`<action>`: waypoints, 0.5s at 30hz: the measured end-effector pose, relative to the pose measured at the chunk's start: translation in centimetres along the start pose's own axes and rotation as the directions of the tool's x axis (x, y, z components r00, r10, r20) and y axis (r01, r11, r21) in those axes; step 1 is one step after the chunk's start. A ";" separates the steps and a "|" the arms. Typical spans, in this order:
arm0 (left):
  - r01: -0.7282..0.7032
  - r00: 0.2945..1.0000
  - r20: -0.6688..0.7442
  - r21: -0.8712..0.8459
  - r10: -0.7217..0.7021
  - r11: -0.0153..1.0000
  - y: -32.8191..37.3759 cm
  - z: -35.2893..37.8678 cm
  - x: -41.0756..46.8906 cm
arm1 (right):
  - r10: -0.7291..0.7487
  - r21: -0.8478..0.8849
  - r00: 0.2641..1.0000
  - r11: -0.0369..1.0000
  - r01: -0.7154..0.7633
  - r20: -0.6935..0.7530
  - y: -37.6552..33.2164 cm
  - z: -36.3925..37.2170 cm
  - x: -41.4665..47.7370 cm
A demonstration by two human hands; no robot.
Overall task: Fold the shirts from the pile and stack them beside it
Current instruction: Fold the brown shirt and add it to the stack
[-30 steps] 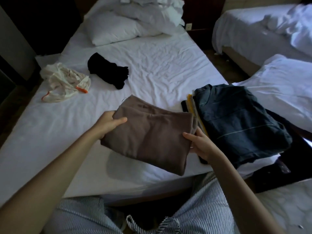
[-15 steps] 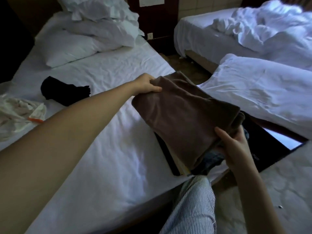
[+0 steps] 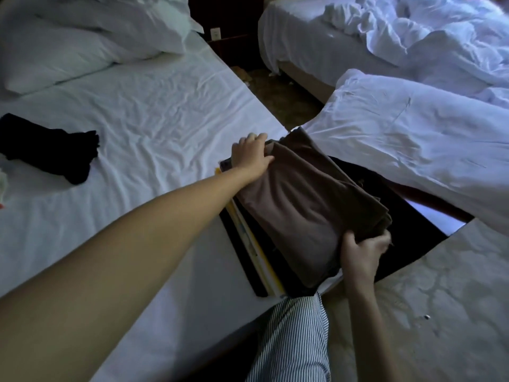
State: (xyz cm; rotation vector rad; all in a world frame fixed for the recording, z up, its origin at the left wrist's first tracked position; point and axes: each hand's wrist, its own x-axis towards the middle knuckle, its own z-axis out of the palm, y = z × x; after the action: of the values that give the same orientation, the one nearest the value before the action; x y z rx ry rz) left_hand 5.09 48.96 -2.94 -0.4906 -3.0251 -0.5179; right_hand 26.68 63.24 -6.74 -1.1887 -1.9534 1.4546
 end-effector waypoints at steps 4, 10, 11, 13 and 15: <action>-0.256 0.953 -0.132 0.134 0.273 0.957 1.8 0.4 -1.8 | -0.398 -0.410 0.910 0.854 0.320 -0.119 -1.8 0.5 -1.3; -0.406 0.907 0.192 0.161 0.375 0.899 2.0 4.3 -2.8 | -0.342 -0.648 0.884 0.602 0.467 0.320 -0.6 4.2 1.2; -0.400 0.908 0.211 0.173 0.363 0.900 1.8 5.0 -2.4 | -0.299 -0.658 0.895 0.607 0.446 0.331 0.1 4.6 1.8; -0.394 0.908 0.222 0.166 0.355 0.904 1.5 6.1 -0.9 | -0.261 -0.662 0.912 0.628 0.410 0.318 0.4 5.6 3.0; -0.383 0.907 0.238 0.122 0.348 0.916 1.1 7.2 0.6 | -0.242 -0.676 0.921 0.625 0.389 0.306 -0.1 6.6 3.6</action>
State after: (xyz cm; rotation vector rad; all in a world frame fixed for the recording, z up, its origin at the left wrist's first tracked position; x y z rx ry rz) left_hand 4.96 52.50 -9.32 -1.1391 -3.0127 -0.1973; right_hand 19.76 62.55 -9.51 -0.9023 -2.8452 0.5907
